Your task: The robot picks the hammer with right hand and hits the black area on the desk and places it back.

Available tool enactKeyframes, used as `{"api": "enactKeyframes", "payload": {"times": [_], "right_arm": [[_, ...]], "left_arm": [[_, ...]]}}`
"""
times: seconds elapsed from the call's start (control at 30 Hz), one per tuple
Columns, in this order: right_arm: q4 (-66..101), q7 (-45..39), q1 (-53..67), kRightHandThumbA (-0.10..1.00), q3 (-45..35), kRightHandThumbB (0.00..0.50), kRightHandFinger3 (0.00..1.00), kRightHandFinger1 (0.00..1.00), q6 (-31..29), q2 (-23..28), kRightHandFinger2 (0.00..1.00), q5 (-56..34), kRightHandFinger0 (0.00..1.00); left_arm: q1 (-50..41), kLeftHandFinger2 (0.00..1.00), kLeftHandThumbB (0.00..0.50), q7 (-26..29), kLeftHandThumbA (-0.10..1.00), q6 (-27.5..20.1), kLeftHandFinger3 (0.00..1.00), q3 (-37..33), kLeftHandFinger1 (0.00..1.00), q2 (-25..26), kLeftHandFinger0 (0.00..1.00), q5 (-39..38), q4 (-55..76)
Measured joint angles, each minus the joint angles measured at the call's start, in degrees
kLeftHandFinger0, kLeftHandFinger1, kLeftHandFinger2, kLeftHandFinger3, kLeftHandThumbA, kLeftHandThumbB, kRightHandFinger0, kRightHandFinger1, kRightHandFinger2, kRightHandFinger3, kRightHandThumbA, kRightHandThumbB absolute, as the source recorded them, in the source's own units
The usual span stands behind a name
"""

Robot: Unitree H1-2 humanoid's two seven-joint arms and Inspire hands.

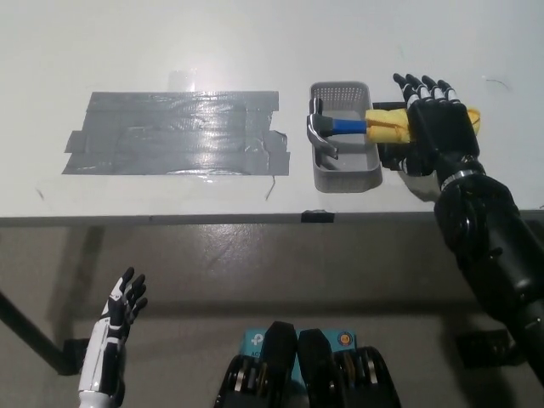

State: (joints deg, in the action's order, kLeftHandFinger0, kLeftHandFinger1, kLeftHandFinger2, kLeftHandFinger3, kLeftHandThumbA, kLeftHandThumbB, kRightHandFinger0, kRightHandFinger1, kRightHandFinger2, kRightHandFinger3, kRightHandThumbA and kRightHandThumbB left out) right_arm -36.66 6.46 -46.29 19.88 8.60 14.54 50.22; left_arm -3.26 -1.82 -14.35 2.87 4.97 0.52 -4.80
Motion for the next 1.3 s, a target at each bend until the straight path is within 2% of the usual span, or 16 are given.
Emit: {"api": "enactKeyframes", "payload": {"times": [0.3, 0.33, 0.37, 0.4, 0.43, 0.47, 0.53, 0.57, 0.67, 0.77, 0.87, 0.9, 1.0, 1.03, 1.13, 1.3], "right_arm": [[-4.73, 1.85, -1.36, 0.97, 0.71, 0.438, 1.0, 1.0, -0.55, -0.73, 1.0, -0.27, 1.0], [-5.22, 2.36, -1.51, 0.83, 0.75, 0.436, 1.0, 1.0, -0.74, -0.76, 1.0, -0.29, 1.0], [-6.45, 3.75, -1.69, 0.6, 0.76, 0.385, 1.0, 0.92, -1.24, -0.81, 0.91, -0.28, 1.0], [-7.21, 4.7, -1.7, 0.33, 0.79, 0.273, 0.64, 0.53, -1.59, -0.83, 0.48, -0.25, 0.76], [-8.2, 5.82, -1.7, -0.04, 0.94, 0.317, 0.39, 0.14, -1.92, -0.88, 0.3, -0.17, 0.12], [-9.1, 6.83, -1.7, -0.1, 1.15, 0.313, 0.23, 0.02, -2.18, -0.94, 0.16, -0.08, 0.0], [-11.24, 8.87, -1.69, -0.1, 1.7, 0.282, 0.32, 0.08, -2.87, -1.05, 0.44, 0.14, 0.0], [-12.19, 10.15, -1.69, -0.1, 1.96, 0.239, 0.61, 0.24, -3.26, -1.11, 0.71, 0.22, 0.0], [-14.14, 13.14, -1.67, -0.1, 2.56, 0.237, 0.75, 0.31, -4.5, -1.14, 0.73, 0.27, 0.0], [-15.51, 16.31, -1.66, -0.1, 3.16, 0.215, 0.54, 0.21, -5.83, -1.13, 0.65, 0.33, 0.0], [-16.25, 19.34, -1.66, -0.1, 3.62, 0.189, 0.54, 0.2, -7.08, -1.13, 0.64, 0.41, 0.0], [-16.56, 20.36, -1.66, -0.1, 3.73, 0.186, 0.55, 0.19, -7.53, -1.12, 0.64, 0.46, 0.0], [-17.72, 22.7, -1.52, -0.1, 4.02, 0.16, 0.79, 0.28, -8.68, -1.13, 0.71, 0.53, 0.0], [-17.99, 23.44, -1.5, -0.1, 4.02, 0.173, 0.8, 0.29, -9.18, -1.13, 0.71, 0.5, 0.0], [-18.42, 25.17, -1.37, -0.1, 3.13, 0.103, 0.83, 0.32, -11.45, -1.19, 0.7, -0.14, 0.0], [-15.8, 23.58, -0.88, -0.1, -2.96, 0.115, 0.83, 0.41, -14.93, -2.05, 0.78, -5.13, 0.02]], "left_arm": [[0.04, 1.0, 0.004, 0.0, 1.0, 0.0, 1.0, 0.0, 1.0, 0.0, 1.0, 0.0, 0.0], [0.04, 1.0, 0.0, 0.0, 1.0, 0.0, 1.0, 0.0, 1.0, 0.0, 1.0, 0.0, 0.0], [0.05, 1.0, 0.0, 0.0, 1.0, 0.01, 1.0, -0.01, 1.0, 0.0, 1.0, 0.0, -0.02], [0.04, 1.0, 0.0, 0.0, 1.0, 0.02, 1.0, 0.0, 1.0, -0.02, 1.0, 0.0, -0.04], [0.01, 1.0, 0.0, 0.0, 1.0, 0.03, 1.0, 0.01, 1.0, -0.01, 1.0, 0.0, -0.05], [-0.02, 1.0, 0.0, 0.0, 1.0, 0.06, 1.0, 0.01, 1.0, -0.01, 1.0, 0.0, -0.08], [-0.01, 1.0, 0.0, 0.0, 1.0, 0.11, 1.0, 0.01, 1.0, -0.03, 1.0, 0.0, -0.1], [-0.01, 1.0, 0.0, 0.0, 1.0, 0.13, 1.0, 0.0, 1.0, -0.03, 1.0, 0.0, -0.11], [0.0, 1.0, 0.0, 0.0, 1.0, 0.16, 1.0, 0.0, 1.0, -0.03, 1.0, 0.0, -0.12], [0.02, 1.0, 0.0, 0.0, 1.0, 0.17, 1.0, 0.0, 1.0, -0.02, 1.0, 0.0, -0.13], [0.03, 1.0, 0.0, 0.0, 1.0, 0.18, 1.0, 0.0, 1.0, -0.02, 1.0, 0.0, -0.13], [0.04, 1.0, 0.001, 0.0, 1.0, 0.19, 1.0, 0.0, 1.0, -0.02, 1.0, 0.0, -0.12], [0.04, 1.0, 0.008, 0.0, 1.0, 0.19, 1.0, 0.0, 1.0, -0.01, 1.0, 0.01, -0.13], [0.06, 1.0, 0.005, 0.0, 1.0, 0.18, 1.0, 0.0, 1.0, -0.01, 1.0, 0.01, -0.14], [0.26, 1.0, 0.0, -0.01, 1.0, 0.17, 1.0, -0.01, 1.0, 0.01, 1.0, 0.02, -0.14], [1.22, 1.0, 0.003, 0.0, 1.0, 0.16, 1.0, -0.03, 1.0, 0.14, 1.0, 0.16, -0.19]]}}
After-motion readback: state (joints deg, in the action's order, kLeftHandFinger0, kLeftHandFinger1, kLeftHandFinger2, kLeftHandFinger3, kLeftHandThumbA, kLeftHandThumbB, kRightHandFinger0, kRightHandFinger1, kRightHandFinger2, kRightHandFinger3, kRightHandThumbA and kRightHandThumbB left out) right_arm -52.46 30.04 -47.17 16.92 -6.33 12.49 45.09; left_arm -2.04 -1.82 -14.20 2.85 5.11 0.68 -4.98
